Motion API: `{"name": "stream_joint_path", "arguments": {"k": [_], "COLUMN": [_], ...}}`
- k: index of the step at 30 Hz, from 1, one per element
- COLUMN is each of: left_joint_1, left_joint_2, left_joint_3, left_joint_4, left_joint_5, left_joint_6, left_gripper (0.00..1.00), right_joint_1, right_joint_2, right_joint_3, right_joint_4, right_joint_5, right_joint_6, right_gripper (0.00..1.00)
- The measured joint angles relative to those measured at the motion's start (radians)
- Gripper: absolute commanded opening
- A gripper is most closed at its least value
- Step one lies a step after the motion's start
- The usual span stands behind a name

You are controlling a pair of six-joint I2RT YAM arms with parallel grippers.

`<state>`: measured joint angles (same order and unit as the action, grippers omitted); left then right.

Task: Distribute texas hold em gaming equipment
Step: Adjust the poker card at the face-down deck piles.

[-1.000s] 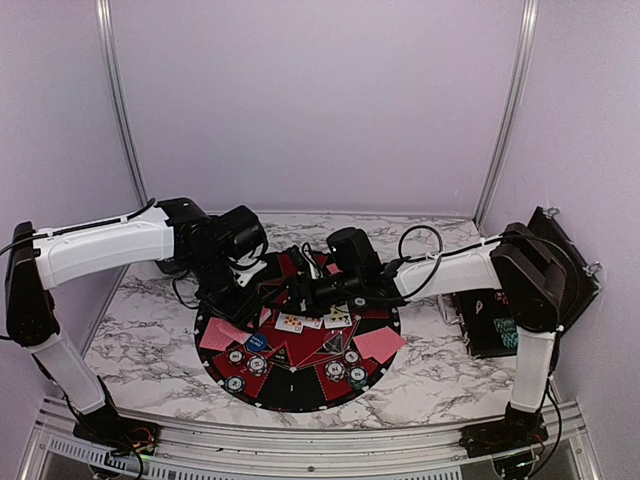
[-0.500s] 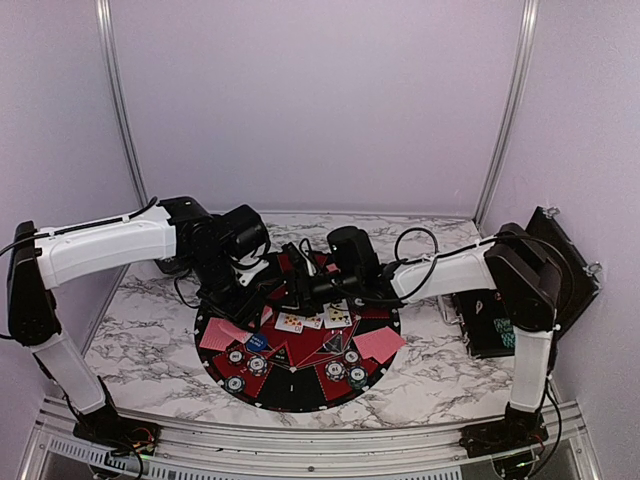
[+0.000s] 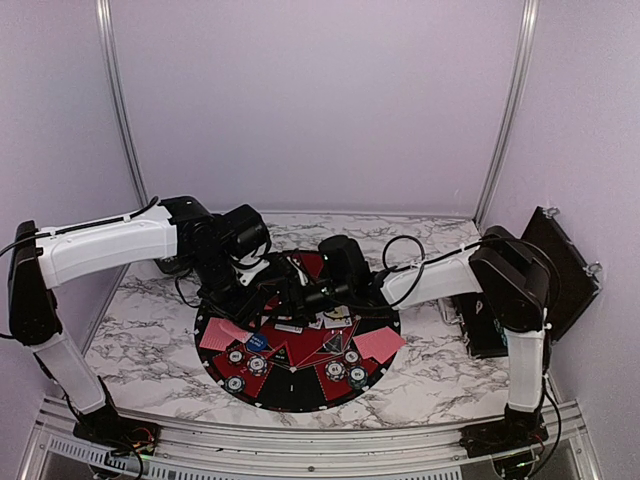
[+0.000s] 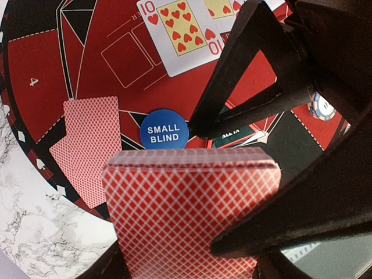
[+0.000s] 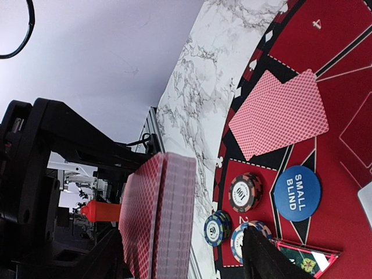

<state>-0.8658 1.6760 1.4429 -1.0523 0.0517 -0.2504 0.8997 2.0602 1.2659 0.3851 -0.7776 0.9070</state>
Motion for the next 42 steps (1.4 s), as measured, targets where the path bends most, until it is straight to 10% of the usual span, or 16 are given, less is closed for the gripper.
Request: {"name": "stream_joint_path", "arguments": {"k": [18,32,42], "left_joint_1": [0.0,0.0,0.0], "left_joint_2": [0.001,0.001,0.001], "left_joint_3": [0.0,0.0,0.0], "left_joint_4": [-0.003,-0.004,-0.012], "left_joint_5": [-0.009,-0.009,-0.008], "left_joint_6": [0.0,0.0,0.003], "left_gripper": [0.52,0.52,0.52], "right_joint_1": [-0.016,-0.021,0.019], "right_joint_2": [0.02,0.02,0.041], "right_joint_3": [0.0,-0.01,-0.005], "right_joint_4": [0.05,0.123,0.179], "right_joint_5": [-0.003,-0.014,-0.03], "right_joint_6": [0.036,0.09,0.125], "right_gripper": [0.47,0.65,0.56]}}
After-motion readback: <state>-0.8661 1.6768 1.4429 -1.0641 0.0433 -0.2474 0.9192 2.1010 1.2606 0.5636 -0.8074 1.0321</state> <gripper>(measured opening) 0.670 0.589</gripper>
